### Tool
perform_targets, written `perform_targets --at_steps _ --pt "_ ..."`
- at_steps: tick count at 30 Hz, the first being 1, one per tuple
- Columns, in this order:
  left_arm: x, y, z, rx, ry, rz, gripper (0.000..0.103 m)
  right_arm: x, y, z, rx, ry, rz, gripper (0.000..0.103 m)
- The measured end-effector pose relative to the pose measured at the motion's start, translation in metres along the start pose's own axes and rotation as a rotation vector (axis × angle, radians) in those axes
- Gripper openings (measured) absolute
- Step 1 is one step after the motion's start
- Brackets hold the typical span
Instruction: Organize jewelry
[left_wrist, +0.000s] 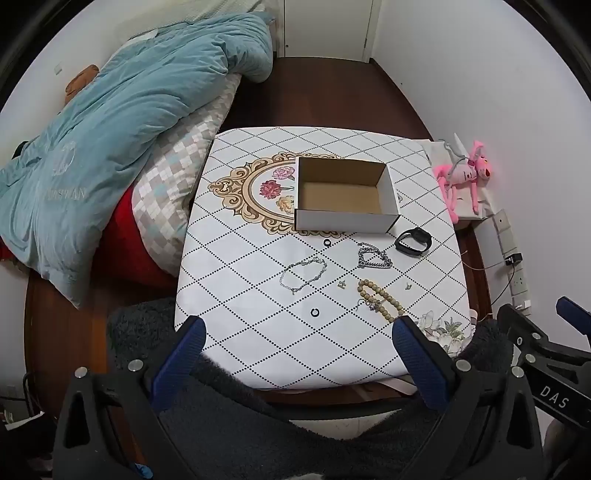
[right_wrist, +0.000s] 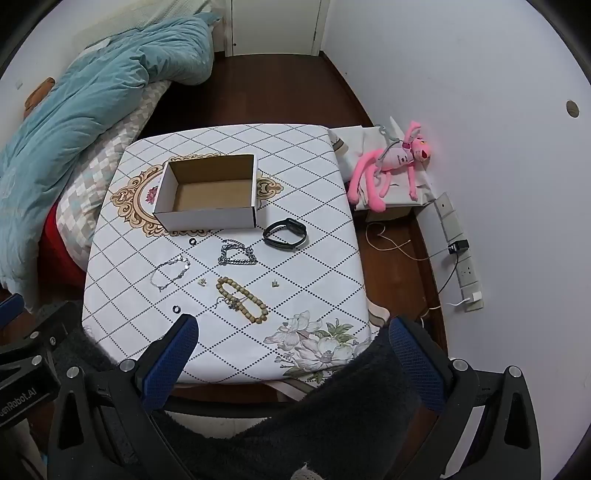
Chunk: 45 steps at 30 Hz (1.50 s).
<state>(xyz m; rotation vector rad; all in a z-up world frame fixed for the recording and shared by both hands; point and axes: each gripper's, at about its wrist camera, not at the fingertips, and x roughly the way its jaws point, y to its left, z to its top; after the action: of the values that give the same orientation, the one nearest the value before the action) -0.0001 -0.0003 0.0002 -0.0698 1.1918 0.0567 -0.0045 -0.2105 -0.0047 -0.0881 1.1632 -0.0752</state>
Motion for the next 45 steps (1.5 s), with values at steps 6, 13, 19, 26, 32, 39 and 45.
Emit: perform_targets --at_steps 6,13,19,26,32,39,45 --pt "0.001 -0.003 0.000 -0.001 -0.006 0.001 0.103 -0.001 -0.001 0.000 -0.003 0.002 -0.002 0.103" --pt "0.000 0.000 0.000 0.000 0.002 -0.008 0.103 -0.003 -0.001 0.000 0.000 0.003 -0.003 0.103" --pt "0.000 -0.001 0.000 0.000 0.000 -0.009 0.103 -0.004 0.000 0.000 0.000 0.002 -0.004 0.103" --pt "-0.005 -0.005 0.001 0.001 -0.003 -0.014 0.103 -0.006 0.001 0.000 0.001 -0.001 -0.004 0.103" --pt "-0.006 -0.005 0.004 0.007 -0.004 -0.013 0.103 -0.010 -0.003 0.004 0.001 -0.004 -0.006 0.103" --pt "-0.006 -0.005 0.003 0.005 -0.005 -0.015 0.103 -0.012 -0.003 0.004 0.001 -0.005 -0.006 0.103" --pt "-0.007 -0.007 0.003 0.007 -0.005 -0.015 0.103 -0.013 -0.004 0.004 0.001 -0.007 -0.005 0.103"
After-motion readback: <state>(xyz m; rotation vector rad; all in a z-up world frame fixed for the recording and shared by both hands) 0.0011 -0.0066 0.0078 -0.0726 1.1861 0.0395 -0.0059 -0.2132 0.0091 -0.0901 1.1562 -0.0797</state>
